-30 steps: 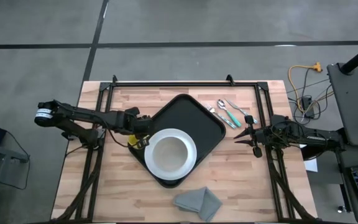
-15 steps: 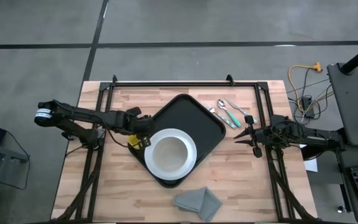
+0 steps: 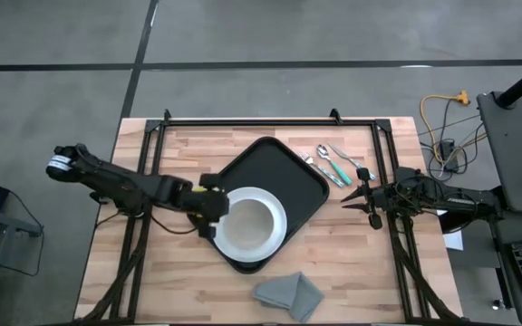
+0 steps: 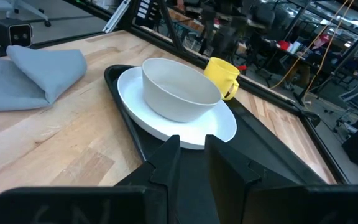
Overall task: Set up tray
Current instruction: Put the gray napkin to the right of the white plate on the black serving tray
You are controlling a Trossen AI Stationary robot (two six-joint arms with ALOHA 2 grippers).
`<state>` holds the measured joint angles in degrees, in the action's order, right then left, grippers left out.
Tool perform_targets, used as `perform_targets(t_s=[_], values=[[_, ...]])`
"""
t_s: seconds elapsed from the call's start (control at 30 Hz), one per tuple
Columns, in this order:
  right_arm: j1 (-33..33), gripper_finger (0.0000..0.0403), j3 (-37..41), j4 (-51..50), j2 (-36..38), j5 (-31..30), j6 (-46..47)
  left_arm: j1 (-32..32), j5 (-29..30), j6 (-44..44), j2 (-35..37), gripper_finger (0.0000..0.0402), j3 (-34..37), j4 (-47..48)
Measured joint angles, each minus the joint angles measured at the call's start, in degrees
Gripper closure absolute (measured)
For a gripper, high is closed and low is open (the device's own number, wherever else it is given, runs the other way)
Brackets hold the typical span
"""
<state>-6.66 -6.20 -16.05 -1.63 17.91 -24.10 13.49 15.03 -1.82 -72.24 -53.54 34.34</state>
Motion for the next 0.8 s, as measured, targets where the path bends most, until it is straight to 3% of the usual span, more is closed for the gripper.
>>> perform_targets(t_s=[0.43,0.67,0.8], values=[[0.0,0.0335,0.0,0.0,0.0,0.0,0.0,0.3,-13.6,9.2,3.3,0.0301,4.7,-5.9],[0.0,0.0335,0.0,0.0,0.0,0.0,0.0,0.4,-13.8,5.8,16.2,0.0301,10.4,-8.1],[0.0,0.0335,0.0,0.0,0.0,0.0,0.0,0.4,-15.2,6.6,26.3,0.0301,17.1,-18.3]])
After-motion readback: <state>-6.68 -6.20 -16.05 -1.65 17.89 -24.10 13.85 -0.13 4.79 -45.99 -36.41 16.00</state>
